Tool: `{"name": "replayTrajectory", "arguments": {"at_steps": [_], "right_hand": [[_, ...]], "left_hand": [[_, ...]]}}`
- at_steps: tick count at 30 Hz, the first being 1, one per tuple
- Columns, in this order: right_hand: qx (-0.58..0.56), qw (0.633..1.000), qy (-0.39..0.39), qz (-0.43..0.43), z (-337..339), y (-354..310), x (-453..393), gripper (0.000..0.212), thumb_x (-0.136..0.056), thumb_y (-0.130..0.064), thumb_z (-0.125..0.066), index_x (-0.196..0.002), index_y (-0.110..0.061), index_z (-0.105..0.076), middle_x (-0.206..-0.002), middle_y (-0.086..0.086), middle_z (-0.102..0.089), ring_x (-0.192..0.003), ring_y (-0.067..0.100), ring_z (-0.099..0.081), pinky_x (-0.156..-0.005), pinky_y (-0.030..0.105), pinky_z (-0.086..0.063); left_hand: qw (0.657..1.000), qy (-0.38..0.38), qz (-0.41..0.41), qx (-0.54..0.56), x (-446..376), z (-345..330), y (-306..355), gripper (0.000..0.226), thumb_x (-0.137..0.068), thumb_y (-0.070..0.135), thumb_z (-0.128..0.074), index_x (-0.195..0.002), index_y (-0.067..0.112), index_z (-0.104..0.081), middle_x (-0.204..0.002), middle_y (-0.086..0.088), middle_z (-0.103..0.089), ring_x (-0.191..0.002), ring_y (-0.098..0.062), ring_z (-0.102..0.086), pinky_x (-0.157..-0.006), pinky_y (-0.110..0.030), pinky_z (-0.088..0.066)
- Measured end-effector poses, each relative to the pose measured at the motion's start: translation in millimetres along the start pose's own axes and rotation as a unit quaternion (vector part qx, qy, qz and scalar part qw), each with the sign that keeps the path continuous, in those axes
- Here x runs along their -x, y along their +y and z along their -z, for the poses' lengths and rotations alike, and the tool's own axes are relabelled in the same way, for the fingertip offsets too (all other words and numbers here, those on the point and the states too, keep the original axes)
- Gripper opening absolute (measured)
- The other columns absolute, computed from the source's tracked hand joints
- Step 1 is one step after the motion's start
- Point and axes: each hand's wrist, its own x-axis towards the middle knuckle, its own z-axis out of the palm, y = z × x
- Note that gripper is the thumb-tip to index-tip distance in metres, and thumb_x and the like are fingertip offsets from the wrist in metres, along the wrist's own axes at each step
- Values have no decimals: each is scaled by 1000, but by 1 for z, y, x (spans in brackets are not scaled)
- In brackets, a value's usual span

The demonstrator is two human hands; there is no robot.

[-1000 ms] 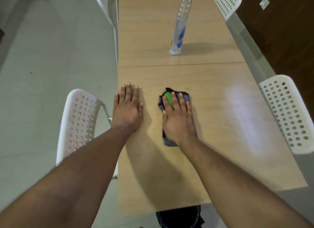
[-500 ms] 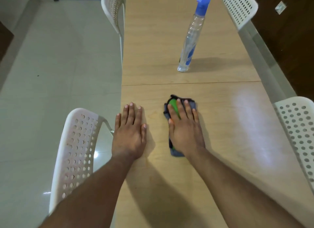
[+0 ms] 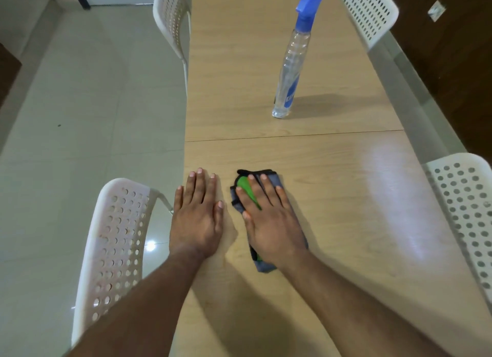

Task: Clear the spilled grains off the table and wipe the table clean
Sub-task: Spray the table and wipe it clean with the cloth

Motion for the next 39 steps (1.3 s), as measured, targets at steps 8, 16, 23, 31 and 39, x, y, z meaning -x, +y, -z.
{"name": "replayTrajectory", "arguments": {"at_steps": [8, 16, 23, 31, 39], "right_hand": [[-23, 994, 31, -107, -6, -13, -44, 61, -110, -40, -28, -168, -31, -16, -177, 5, -4, -163, 29, 3, -131, 52, -7], [-93, 995, 1, -21, -12, -49, 55, 62, -109, -42, -27, -169, -33, -12, -178, -2, 5, -162, 21, 15, -132, 49, 1], [-275, 950, 126, -80, -5, 7, 91, 56, -105, -30, -38, -160, -21, -45, -172, 0, -29, -155, 21, -36, -120, 44, -39], [-251, 951, 159, -88, -24, 16, 105, 52, -106, -27, -37, -153, -14, -54, -164, 3, -44, -153, 18, -38, -124, 42, -36], [-252, 946, 188, -78, -29, 16, 104, 49, -108, -24, -40, -153, -10, -53, -161, 10, -49, -151, 24, -43, -125, 38, -32]], "left_hand": [[1000, 16, -1, 11, 2, -1, -4, 64, -109, 41, -19, -169, 21, -13, -177, -6, -5, -163, -19, 3, -132, -48, -7], [998, 29, 14, 56, 6, 6, -1, 67, -109, 44, -14, -166, 9, -25, -174, -12, -17, -162, -25, -11, -132, -45, -9], [996, 18, -15, 82, 50, 19, 38, 69, -107, 46, -22, -164, 6, -31, -172, -15, -23, -162, -28, -14, -132, -45, -12], [999, -28, -41, -4, 73, -3, 101, 69, -105, 43, -19, -168, 14, -18, -176, -13, -9, -163, -26, -4, -132, -46, -6], [999, -24, 28, -19, 54, -14, 109, 80, -105, 62, -14, -168, 14, -13, -176, -15, -4, -163, -30, 0, -131, -50, -4]]}}
